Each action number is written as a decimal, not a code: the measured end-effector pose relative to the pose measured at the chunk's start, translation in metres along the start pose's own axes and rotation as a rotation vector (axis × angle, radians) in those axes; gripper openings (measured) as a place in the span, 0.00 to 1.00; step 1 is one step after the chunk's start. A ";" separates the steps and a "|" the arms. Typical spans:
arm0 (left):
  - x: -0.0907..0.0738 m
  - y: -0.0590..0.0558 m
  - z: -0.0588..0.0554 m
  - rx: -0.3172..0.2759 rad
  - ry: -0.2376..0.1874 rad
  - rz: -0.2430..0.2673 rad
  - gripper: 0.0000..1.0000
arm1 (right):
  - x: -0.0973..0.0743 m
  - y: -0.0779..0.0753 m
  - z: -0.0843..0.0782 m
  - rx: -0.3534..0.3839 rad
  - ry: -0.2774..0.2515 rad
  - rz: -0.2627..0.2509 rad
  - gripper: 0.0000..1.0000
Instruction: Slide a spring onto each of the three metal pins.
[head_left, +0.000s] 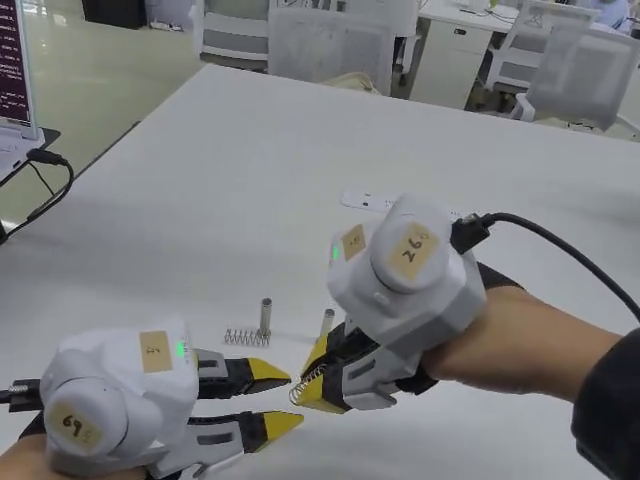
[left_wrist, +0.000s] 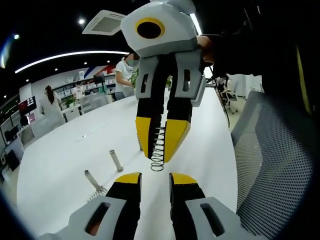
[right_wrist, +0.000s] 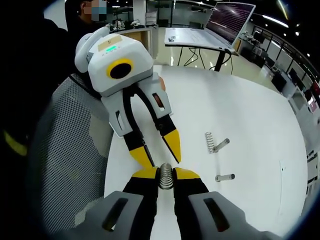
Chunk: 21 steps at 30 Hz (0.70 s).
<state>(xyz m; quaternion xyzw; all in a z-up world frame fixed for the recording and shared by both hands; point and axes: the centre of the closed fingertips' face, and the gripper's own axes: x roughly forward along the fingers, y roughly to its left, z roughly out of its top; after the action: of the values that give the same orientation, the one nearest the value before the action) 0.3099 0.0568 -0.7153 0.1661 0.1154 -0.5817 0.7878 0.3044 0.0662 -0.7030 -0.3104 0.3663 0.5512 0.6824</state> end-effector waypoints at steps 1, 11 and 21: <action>0.000 0.001 -0.002 -0.005 0.003 0.007 0.17 | -0.001 -0.001 0.000 -0.003 0.003 -0.004 0.08; -0.012 0.016 -0.020 -0.062 0.031 0.089 0.45 | -0.008 -0.010 -0.002 0.005 0.008 -0.025 0.08; -0.028 0.028 -0.045 -0.116 0.086 0.169 0.66 | -0.010 -0.018 -0.004 0.007 0.016 -0.038 0.09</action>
<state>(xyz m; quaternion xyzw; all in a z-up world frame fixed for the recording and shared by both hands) 0.3285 0.1064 -0.7425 0.1544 0.1681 -0.4980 0.8366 0.3204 0.0536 -0.6963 -0.3194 0.3676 0.5345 0.6907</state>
